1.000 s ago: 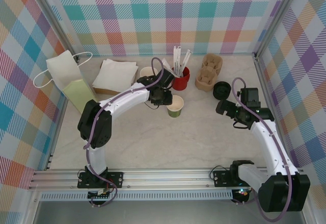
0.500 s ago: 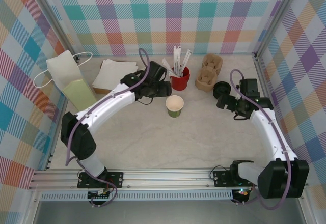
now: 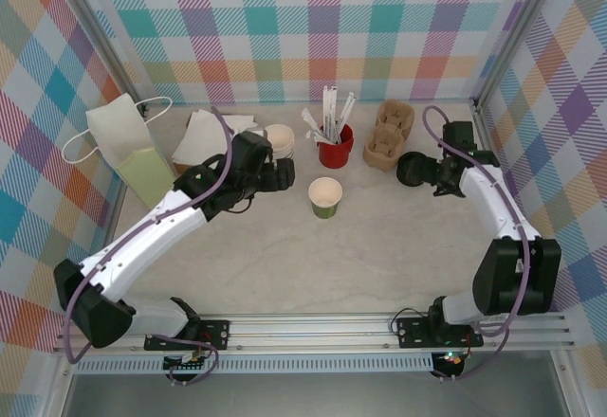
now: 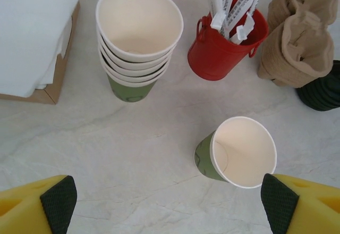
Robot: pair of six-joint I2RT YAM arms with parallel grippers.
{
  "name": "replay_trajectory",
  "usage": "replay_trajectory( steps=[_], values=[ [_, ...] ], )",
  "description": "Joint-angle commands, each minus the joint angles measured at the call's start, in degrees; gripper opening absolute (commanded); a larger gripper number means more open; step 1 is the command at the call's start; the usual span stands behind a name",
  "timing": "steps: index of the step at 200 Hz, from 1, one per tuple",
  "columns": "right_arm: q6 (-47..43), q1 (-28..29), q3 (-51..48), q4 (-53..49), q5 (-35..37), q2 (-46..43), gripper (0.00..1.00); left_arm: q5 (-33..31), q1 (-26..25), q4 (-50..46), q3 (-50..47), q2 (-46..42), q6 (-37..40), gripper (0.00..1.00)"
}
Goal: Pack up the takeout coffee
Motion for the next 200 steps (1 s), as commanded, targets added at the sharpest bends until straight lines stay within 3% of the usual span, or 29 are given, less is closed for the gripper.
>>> replay_trajectory(
  steps=[1,91,200],
  values=[
    [0.3,-1.0,3.0,2.2,0.7,2.9,0.89,-2.3,-1.0,2.8,-1.9,-3.6,2.5,0.92],
    [1.0,-1.8,13.8,0.8,0.1,17.4,0.54,-4.9,-1.1,0.8,-4.4,-8.1,2.4,0.93],
    [0.3,-1.8,19.5,-1.5,0.6,26.0,0.34,-5.3,-1.0,0.6,-4.5,-7.9,2.8,0.93]
  ],
)
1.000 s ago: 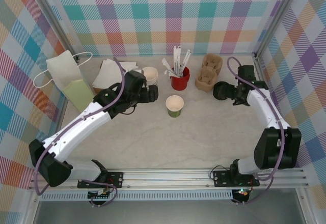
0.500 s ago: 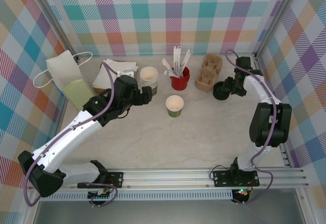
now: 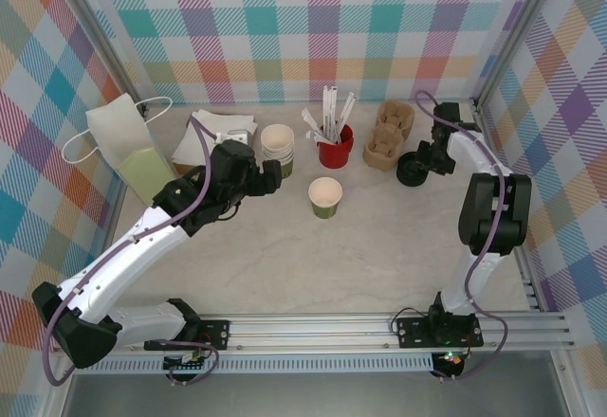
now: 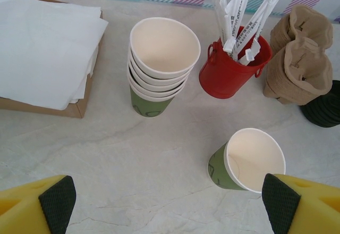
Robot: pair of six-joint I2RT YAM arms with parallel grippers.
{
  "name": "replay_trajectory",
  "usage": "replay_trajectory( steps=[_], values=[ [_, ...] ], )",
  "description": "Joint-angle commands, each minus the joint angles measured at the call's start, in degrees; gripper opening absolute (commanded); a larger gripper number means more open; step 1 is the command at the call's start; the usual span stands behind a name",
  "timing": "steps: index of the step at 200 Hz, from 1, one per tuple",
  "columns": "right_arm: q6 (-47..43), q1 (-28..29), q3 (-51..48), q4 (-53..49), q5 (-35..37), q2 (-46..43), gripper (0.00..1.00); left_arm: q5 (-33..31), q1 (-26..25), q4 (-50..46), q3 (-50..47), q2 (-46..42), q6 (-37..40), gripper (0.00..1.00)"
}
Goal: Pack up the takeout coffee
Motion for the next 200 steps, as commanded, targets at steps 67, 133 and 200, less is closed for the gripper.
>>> replay_trajectory(
  steps=[67,133,200],
  values=[
    [-0.3,-0.3,2.5,-2.8,0.2,2.6,0.29,-0.7,-1.0,-0.7,-0.2,-0.2,1.5,0.93],
    [-0.6,-0.3,2.5,-3.3,-0.2,2.5,0.22,0.4,-1.1,-0.8,0.4,0.6,1.9,0.93],
    [-1.7,-0.3,0.9,-3.5,0.7,-0.9,0.19,1.1,-1.1,-0.6,0.6,0.8,1.9,0.93]
  ],
)
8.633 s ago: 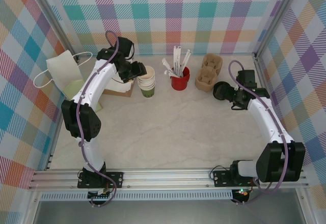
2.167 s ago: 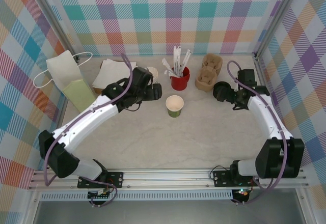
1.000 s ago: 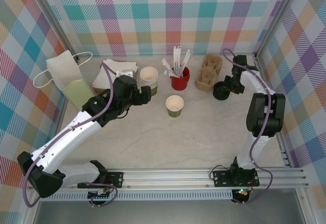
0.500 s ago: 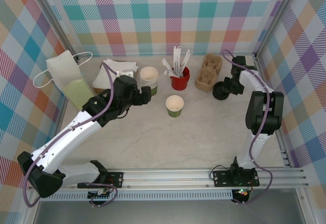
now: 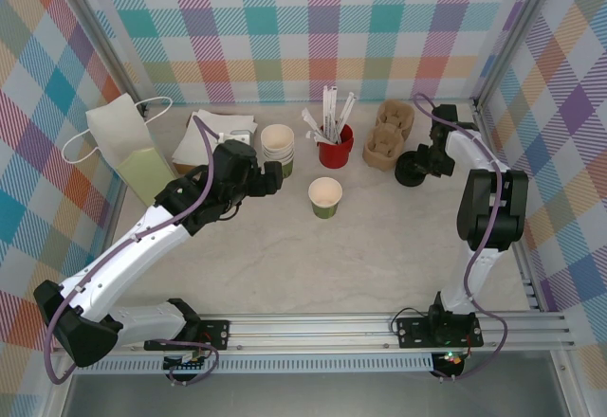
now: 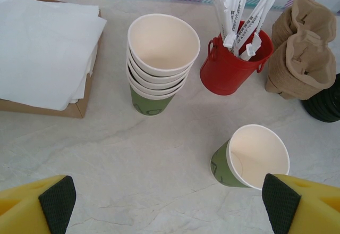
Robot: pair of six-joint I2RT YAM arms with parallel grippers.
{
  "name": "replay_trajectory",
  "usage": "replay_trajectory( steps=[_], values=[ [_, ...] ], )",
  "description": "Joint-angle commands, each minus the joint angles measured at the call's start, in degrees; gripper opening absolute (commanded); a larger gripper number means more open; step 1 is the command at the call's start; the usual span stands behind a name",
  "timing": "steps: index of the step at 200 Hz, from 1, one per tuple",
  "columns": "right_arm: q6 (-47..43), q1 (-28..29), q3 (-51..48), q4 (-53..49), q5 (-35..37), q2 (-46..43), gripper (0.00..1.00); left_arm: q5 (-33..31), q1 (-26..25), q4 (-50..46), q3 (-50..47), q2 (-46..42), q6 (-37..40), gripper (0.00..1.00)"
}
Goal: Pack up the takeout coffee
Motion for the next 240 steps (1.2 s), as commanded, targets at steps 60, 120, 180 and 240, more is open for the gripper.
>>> replay_trajectory(
  steps=[60,120,180,240],
  values=[
    [-1.9,-0.3,-3.1,-0.2,0.7,-7.4,0.19,3.7,-1.0,1.4,0.8,0.7,-0.8,0.93],
    [-3.4,-0.3,-13.1,7.6,-9.5,-19.7,0.18,14.2,-1.1,7.8,1.2,3.0,-4.2,0.95],
    [0.0,1.0,-25.4,14.4,-23.0,-33.3,0.18,31.2,-1.0,17.1,3.1,10.2,-8.2,0.94],
    [4.7,7.4,-33.6,16.2,-27.0,-42.5,0.18,40.5,-2.4,31.0,0.8,16.7,-15.8,0.92]
  ],
)
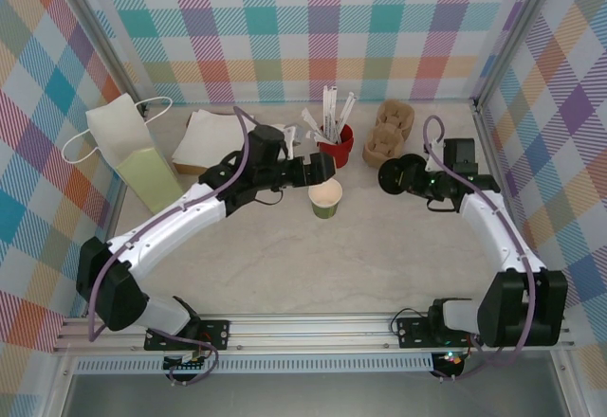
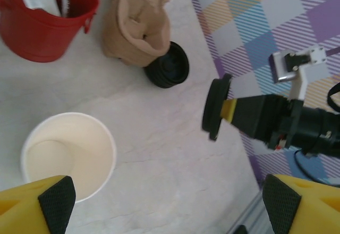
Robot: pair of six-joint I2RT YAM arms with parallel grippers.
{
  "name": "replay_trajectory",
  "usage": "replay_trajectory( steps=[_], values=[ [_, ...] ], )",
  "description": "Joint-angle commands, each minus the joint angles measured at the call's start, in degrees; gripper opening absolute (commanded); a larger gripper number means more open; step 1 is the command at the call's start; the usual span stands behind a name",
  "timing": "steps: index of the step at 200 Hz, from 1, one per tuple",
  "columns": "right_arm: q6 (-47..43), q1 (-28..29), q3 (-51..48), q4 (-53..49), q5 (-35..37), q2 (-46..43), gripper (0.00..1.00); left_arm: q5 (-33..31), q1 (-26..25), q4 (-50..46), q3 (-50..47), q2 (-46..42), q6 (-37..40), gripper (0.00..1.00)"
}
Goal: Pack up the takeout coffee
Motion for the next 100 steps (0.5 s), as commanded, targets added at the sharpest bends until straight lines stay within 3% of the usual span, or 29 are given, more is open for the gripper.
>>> replay_trajectory(
  steps=[1,100],
  values=[
    [2.8,2.7,-2.4,2.5,-3.1,-3.5,0.18,5.7,-2.3,7.7,-0.5,1.9,-3.6,0.92],
    [6.1,9.1,-4.0,2.0,-2.3,-9.7,0.17,5.6,-8.0,4.8,7.0,11.4,-3.3,0.86]
  ],
)
